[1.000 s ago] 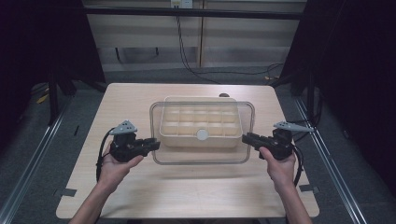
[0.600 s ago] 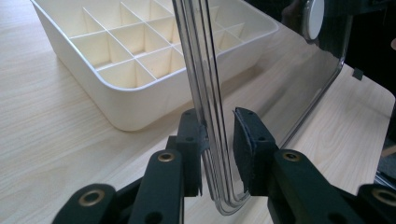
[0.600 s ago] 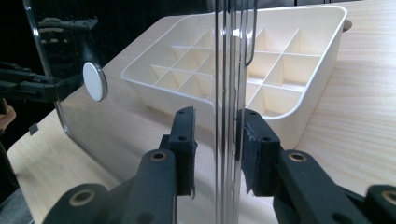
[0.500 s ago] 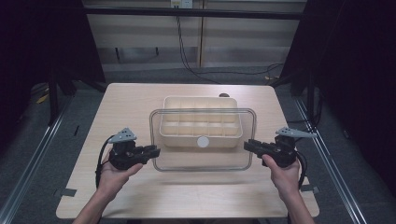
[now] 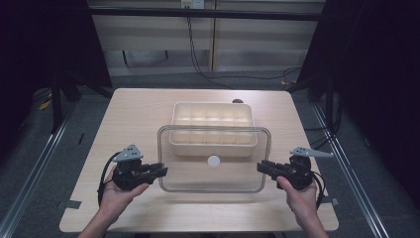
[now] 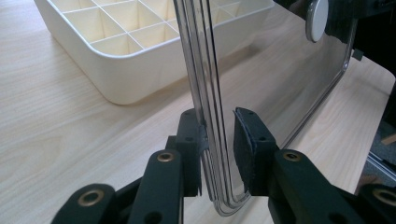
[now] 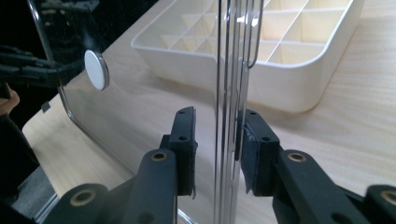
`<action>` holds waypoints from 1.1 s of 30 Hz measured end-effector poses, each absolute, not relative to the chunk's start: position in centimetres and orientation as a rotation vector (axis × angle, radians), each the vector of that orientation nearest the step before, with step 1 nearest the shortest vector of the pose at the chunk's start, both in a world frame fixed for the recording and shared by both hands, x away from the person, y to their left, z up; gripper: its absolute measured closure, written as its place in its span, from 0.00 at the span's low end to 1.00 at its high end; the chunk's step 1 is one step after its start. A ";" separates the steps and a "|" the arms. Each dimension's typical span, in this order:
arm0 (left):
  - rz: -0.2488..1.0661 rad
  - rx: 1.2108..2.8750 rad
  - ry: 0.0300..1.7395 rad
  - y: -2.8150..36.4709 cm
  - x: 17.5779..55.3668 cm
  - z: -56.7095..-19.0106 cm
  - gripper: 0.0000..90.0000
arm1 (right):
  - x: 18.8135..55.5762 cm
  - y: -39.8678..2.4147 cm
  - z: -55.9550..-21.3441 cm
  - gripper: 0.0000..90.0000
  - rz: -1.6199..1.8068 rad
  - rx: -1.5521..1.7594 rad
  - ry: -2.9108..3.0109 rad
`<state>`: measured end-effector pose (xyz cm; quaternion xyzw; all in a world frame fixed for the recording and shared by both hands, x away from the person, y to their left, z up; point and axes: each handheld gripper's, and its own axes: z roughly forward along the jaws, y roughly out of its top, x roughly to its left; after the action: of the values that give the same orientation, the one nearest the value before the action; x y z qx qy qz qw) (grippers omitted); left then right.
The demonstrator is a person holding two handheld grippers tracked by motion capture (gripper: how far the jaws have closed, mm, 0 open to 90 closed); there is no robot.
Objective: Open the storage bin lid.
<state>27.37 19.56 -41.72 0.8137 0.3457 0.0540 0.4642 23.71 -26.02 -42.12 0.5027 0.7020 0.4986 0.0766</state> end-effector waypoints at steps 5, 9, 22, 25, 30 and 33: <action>0.106 2.006 0.856 19.8 26.7 -42.2 0.81 | 22.9 -25.8 -42.4 0.77 1.471 1.519 2.135; 0.096 2.031 0.861 20.0 26.2 -42.6 0.81 | 22.3 -25.6 -42.7 0.77 1.463 1.521 2.149; 0.080 2.076 0.890 20.4 25.3 -44.5 0.79 | 21.9 -24.8 -44.5 0.77 1.428 1.559 2.194; 0.071 2.084 0.896 20.5 25.2 -45.0 0.79 | 21.7 -24.5 -44.9 0.77 1.410 1.561 2.212; 0.056 2.099 0.888 20.4 24.9 -45.5 0.79 | 21.4 -24.5 -44.9 0.77 1.406 1.549 2.212; 0.054 2.102 0.878 20.3 24.7 -45.8 0.78 | 21.4 -24.5 -45.3 0.76 1.387 1.553 2.223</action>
<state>24.74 20.34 -45.76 0.8379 0.3500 0.0217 0.4184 21.39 -24.54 -45.26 0.5092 0.7290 0.4549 0.0481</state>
